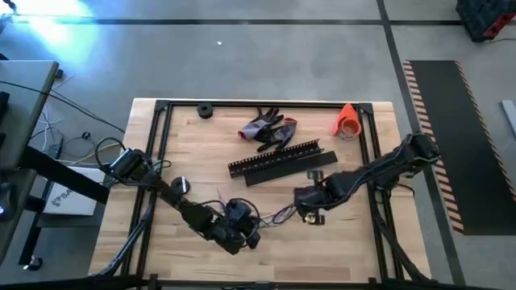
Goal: Ziptie cables
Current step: Wrap the cables using a black zip tie
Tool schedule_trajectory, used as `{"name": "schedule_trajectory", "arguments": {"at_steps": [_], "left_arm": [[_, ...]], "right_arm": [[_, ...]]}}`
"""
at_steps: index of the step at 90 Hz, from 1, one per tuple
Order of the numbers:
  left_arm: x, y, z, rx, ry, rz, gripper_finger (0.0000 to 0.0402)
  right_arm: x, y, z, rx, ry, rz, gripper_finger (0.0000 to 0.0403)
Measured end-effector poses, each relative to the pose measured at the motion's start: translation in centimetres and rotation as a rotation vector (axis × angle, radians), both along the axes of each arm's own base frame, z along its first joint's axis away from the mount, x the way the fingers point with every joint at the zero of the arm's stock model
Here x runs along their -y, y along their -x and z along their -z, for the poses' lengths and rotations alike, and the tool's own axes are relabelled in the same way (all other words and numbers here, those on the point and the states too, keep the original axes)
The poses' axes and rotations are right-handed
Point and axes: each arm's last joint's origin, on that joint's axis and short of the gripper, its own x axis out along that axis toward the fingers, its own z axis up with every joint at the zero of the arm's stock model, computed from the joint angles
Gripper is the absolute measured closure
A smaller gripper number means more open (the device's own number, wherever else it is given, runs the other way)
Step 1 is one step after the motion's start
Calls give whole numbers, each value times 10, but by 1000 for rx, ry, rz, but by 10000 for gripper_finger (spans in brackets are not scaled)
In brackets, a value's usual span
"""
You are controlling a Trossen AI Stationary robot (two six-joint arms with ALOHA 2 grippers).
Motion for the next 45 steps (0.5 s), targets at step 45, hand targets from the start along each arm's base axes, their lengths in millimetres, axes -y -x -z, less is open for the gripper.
{"name": "schedule_trajectory", "arguments": {"at_steps": [45], "left_arm": [[19,-25,-11,-102,-150,65,402]], "right_arm": [[-16,18,30,166,18,402,403]]}}
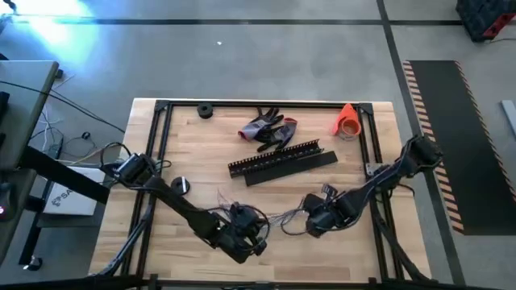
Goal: Ziptie cables
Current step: Wrap the cables using a black zip tie
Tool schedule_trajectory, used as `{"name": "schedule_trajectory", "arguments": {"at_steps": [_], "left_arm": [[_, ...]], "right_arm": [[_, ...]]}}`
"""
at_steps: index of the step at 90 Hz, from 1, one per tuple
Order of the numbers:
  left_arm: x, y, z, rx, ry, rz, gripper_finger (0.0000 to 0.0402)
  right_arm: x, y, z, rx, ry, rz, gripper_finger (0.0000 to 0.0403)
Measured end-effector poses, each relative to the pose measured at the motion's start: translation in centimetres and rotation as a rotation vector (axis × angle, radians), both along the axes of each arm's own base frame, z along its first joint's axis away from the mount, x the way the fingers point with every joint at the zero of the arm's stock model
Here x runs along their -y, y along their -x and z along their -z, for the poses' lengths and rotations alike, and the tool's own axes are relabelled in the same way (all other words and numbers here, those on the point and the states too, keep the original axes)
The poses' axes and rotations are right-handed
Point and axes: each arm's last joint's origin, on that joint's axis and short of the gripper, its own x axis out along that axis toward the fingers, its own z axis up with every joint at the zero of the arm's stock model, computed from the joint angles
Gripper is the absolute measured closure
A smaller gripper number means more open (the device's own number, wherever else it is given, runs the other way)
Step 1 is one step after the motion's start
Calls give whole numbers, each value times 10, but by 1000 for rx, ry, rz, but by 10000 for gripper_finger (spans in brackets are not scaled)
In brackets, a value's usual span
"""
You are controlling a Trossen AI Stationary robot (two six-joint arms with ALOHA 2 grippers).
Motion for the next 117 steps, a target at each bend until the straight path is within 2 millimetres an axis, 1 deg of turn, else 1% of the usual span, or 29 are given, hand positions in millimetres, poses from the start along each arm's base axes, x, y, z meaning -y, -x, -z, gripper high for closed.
{"name": "schedule_trajectory", "arguments": {"at_steps": [12,20,28,34,43,56,72,97,106,117], "left_arm": [[3,-10,1,-60,-41,3,402],[5,-13,3,-102,-82,-3,402],[3,-14,6,-156,-119,-8,402],[0,-11,4,-196,-144,-22,402],[-6,-6,4,-235,-193,-65,402],[-11,-6,5,-258,-214,-81,402],[-10,-5,5,-256,-214,-81,402],[-10,-5,5,-257,-203,-83,402],[-10,-5,6,-255,-198,-87,402],[-10,-5,7,-258,-190,-89,402]], "right_arm": [[24,-16,-6,52,82,55,403],[39,-27,-12,96,155,90,403],[49,-35,-22,116,209,95,403],[52,-42,-31,131,215,72,403],[47,-45,-37,135,195,20,403],[37,-40,-37,139,184,15,403],[21,-30,-24,139,167,51,403],[-12,-3,-10,187,111,118,403],[-20,9,-1,170,79,133,403],[-26,22,16,129,24,125,403]]}}
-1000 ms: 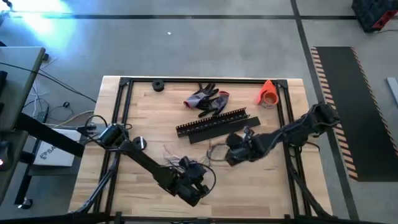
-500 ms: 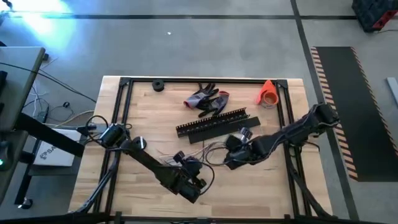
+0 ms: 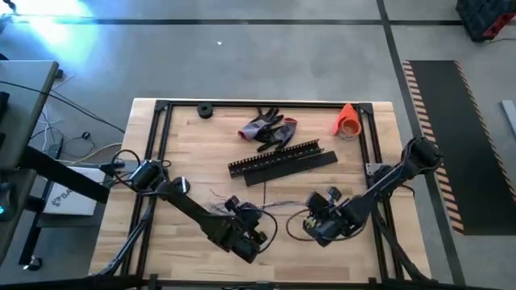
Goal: Ziptie cables
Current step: Wrap the cables using a black zip tie
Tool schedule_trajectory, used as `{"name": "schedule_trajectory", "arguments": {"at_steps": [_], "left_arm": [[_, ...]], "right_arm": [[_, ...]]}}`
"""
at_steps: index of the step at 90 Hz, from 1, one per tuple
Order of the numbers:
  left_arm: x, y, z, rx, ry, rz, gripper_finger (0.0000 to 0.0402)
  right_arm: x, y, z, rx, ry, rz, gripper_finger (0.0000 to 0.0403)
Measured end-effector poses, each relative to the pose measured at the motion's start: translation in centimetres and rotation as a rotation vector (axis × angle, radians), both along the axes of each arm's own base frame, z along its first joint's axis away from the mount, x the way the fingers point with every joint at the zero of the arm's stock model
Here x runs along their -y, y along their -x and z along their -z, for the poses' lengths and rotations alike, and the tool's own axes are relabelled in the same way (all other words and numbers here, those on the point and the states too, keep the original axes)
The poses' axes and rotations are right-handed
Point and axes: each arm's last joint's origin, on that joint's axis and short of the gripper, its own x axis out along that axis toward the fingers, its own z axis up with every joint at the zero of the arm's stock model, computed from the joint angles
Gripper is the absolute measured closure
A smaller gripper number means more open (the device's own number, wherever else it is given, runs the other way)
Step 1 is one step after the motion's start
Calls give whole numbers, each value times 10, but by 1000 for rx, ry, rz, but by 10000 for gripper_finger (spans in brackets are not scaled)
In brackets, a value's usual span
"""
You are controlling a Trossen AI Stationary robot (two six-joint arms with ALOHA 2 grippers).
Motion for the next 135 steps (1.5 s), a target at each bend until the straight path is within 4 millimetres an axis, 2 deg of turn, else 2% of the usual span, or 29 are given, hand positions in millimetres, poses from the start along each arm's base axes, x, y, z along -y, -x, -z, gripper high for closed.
{"name": "schedule_trajectory", "arguments": {"at_steps": [22,30,41,54,68,81,95,114,135], "left_arm": [[1,0,0,-6,19,2,402],[1,0,1,-12,36,7,402],[1,-1,1,-10,45,9,402],[2,-2,0,-2,55,10,402],[3,-3,1,6,80,16,402],[8,-11,-2,90,140,28,402],[18,-24,0,165,191,106,402],[23,-34,15,160,131,213,402],[24,-36,13,111,0,336,402]], "right_arm": [[0,17,36,-38,-124,-85,390],[4,22,46,-57,-157,-102,364],[6,25,49,-76,-143,-151,307],[5,24,32,-130,-83,-275,242],[-2,15,0,-41,23,-429,202],[-17,9,-10,105,88,-584,195],[-29,7,1,293,121,-682,195],[-23,8,16,463,77,-651,195],[-17,1,15,513,75,-692,195]]}}
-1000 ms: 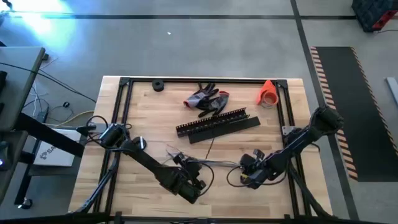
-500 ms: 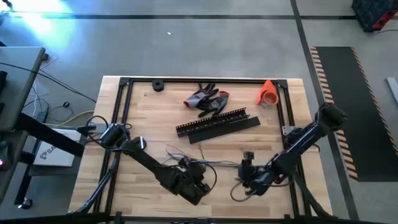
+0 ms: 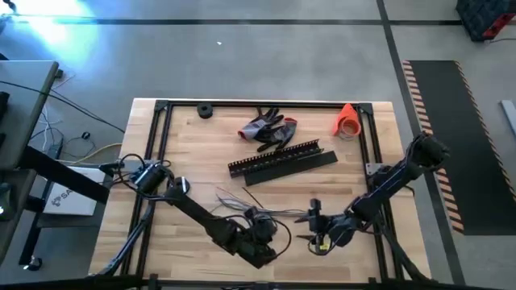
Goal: Ziptie cables
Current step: Wrap the cables using a black zip tie
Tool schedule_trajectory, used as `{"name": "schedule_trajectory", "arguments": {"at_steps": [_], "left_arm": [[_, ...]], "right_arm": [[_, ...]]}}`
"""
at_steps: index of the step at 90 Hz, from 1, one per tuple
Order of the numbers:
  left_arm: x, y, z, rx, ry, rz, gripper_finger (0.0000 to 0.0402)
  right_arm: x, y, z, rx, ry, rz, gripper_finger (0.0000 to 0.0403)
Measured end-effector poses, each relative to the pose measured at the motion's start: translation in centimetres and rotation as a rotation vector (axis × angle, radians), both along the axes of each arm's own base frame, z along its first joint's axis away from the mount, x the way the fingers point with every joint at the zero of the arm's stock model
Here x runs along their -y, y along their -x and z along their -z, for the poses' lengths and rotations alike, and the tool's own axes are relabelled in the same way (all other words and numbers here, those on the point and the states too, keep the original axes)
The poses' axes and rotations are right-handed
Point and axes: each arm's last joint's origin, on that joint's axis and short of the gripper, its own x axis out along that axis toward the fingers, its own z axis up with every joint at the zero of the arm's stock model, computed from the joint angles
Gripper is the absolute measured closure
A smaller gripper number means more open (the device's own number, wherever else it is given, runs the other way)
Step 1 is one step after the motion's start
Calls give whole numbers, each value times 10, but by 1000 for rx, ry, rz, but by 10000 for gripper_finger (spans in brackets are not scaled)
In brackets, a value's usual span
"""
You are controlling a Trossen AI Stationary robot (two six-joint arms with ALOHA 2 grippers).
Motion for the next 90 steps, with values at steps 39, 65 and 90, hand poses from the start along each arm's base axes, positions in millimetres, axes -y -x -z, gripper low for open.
{"name": "schedule_trajectory", "arguments": {"at_steps": [39,65,90], "left_arm": [[3,-5,-3,-11,-79,137,402],[3,-4,-3,-16,-80,139,402],[2,-4,-3,-18,-79,139,402]], "right_arm": [[28,-34,-16,142,10,-191,195],[21,-37,-12,173,29,-289,195],[7,-59,-4,178,85,-240,225]]}}
